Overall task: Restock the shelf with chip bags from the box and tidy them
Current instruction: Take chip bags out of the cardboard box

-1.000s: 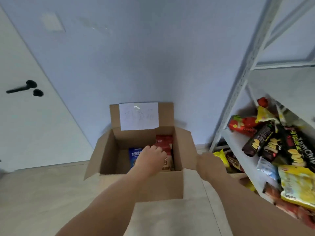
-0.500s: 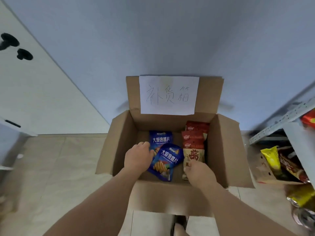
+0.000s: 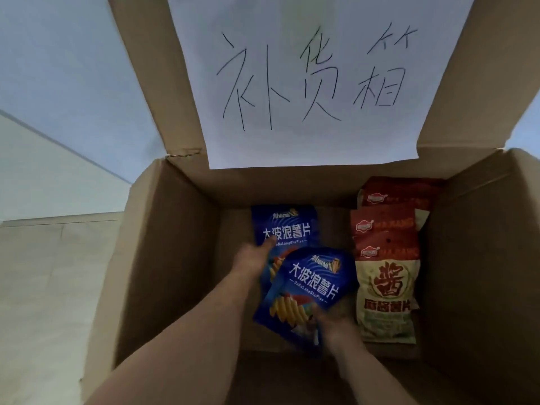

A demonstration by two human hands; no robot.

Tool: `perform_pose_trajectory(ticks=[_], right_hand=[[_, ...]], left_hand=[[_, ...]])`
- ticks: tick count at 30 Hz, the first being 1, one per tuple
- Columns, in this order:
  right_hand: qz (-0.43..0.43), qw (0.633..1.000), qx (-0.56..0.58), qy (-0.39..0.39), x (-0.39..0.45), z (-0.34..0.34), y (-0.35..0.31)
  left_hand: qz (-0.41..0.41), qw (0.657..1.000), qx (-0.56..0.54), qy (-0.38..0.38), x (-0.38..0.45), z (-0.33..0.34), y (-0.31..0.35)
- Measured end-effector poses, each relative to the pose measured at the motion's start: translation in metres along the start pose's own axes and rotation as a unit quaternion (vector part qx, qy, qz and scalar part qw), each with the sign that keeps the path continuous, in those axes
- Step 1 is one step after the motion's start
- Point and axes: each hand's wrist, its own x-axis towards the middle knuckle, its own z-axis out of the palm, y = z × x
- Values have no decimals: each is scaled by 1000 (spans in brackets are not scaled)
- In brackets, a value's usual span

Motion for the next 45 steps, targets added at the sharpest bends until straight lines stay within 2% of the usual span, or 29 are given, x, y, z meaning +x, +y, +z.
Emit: perform_pose_trajectory(ticks=[4, 10, 13, 16, 21, 28, 34, 39, 45], right_hand=[[25, 998, 34, 36, 53, 19, 19], [62, 986, 114, 102, 74, 25, 16], [72, 983, 145, 86, 95, 29, 30], [77, 983, 160, 49, 119, 36, 49], [68, 993, 99, 1, 67, 21, 9], [-20, 990, 125, -57, -13, -21, -14], [-58, 969, 238, -20, -109, -67, -19], [-92, 953, 287, 34, -194, -94, -15], [-117, 939, 321, 47, -300, -119, 25]], left_hand=[[5, 998, -58, -10, 52, 18, -1], [12, 990, -137, -7, 89, 35, -2], [19, 991, -127, -24, 92, 40, 3], [4, 991, -108, -78, 78, 40, 9], [9, 984, -97, -146, 62, 34, 10], [69, 974, -64, -205, 9, 4, 32], [146, 956, -49, -250, -76, -30, 60], [199, 943, -27, -264, -155, -54, 77], [262, 923, -6, -281, -262, -69, 86]])
